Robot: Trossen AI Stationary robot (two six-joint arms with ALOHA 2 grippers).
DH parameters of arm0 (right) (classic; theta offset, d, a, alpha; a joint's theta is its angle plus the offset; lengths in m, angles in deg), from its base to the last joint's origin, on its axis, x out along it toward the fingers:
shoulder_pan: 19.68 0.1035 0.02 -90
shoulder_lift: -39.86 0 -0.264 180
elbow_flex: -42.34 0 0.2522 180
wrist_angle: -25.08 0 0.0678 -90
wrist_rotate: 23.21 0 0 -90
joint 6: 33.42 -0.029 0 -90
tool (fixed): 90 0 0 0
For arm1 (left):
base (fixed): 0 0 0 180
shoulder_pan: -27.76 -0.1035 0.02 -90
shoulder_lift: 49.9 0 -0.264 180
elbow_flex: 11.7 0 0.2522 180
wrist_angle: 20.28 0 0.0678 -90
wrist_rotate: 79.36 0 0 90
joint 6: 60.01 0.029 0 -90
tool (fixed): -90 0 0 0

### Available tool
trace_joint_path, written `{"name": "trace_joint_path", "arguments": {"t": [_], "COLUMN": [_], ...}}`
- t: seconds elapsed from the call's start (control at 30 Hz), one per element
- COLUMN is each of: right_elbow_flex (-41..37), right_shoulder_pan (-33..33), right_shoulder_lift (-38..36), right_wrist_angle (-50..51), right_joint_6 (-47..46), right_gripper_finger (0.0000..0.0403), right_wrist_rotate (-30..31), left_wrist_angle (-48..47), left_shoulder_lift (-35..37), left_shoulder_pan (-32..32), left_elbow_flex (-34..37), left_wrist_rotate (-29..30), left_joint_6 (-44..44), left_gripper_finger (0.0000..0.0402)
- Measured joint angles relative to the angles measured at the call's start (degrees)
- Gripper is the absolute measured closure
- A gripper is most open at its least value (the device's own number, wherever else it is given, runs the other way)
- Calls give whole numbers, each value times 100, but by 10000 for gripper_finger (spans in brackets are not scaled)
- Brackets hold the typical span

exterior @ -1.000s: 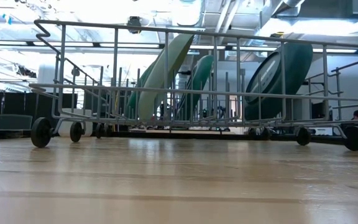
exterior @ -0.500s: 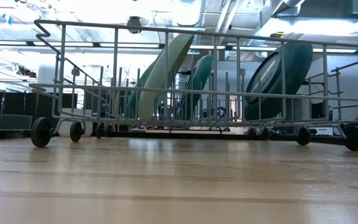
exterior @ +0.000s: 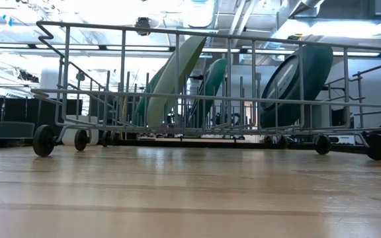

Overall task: Sort dishes
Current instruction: Put the green plate in the dish rack

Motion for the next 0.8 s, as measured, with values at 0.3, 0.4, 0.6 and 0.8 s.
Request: {"name": "trace_joint_path", "arguments": {"t": [0.3,0.4,0.6,0.8], "right_elbow_flex": [-5,-2,6,-2], "right_shoulder_pan": [-209,-444,-957,-1219], "right_shoulder_lift": [-6,-66,-288,-532], "right_wrist_angle": [46,378,1810,2694], "right_joint_6": [-102,-192,424,752], "right_gripper_finger": [259,230,192,187], "right_wrist_rotate": [-33,-116,-201,-168], "left_wrist_angle": [-32,-47,-56,-4], "left_shoulder_lift": [-12,-13,-19,18], "left_shoulder_pan": [-10,-13,-20,-2], "left_elbow_flex": [11,11,-71,-109], "left_wrist_rotate": [57,60,321,302], "left_joint_6": [79,137,873,919], "left_gripper_finger": [377,377,378,378]}}
